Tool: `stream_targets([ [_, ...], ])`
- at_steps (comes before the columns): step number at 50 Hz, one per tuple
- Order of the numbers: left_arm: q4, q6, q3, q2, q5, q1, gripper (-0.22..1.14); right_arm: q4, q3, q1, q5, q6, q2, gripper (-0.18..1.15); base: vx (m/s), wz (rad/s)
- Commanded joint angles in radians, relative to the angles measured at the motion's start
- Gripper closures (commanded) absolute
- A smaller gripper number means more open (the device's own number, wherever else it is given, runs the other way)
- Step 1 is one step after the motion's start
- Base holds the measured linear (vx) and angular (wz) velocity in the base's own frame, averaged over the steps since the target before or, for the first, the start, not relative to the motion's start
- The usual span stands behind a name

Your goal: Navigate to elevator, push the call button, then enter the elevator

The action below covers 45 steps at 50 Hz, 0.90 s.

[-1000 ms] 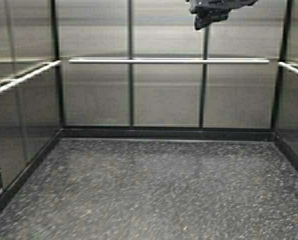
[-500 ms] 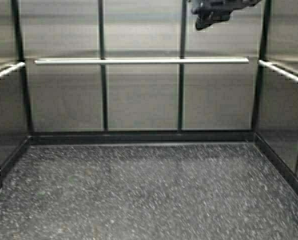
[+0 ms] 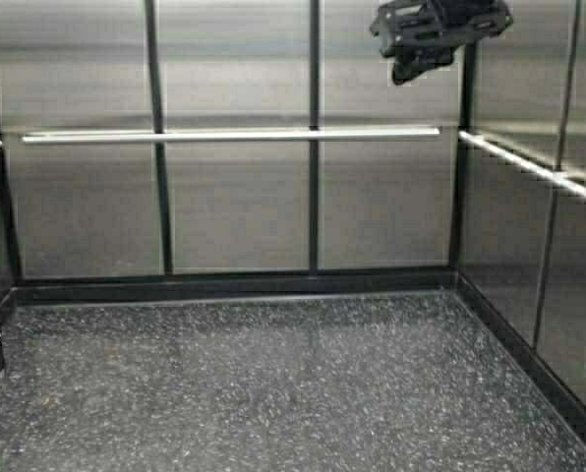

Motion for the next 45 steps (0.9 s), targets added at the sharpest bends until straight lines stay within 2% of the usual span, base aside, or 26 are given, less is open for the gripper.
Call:
stream_targets([
  [1, -0.029, 0.006, 0.006, 0.017, 0.025, 0.002, 0.89, -0.002, 0.005, -0.031, -0.011, 0.002, -0.008, 0.91, -0.03, 0.09],
  [20, -0.040, 0.008, -0.002, 0.029, 0.052, -0.026, 0.89, 0.000, 0.008, -0.006, -0.032, -0.002, -0.037, 0.91, 0.04, -0.15],
  [34, -0.041, 0.008, 0.005, 0.037, 0.052, -0.028, 0.89, -0.003, 0.003, -0.003, -0.037, -0.005, -0.035, 0.91, 0.24, -0.09],
  [45, -0.035, 0.008, -0.002, 0.012, 0.049, -0.089, 0.89, -0.003, 0.005, 0.012, -0.046, -0.005, -0.015, 0.91, 0.30, -0.02],
])
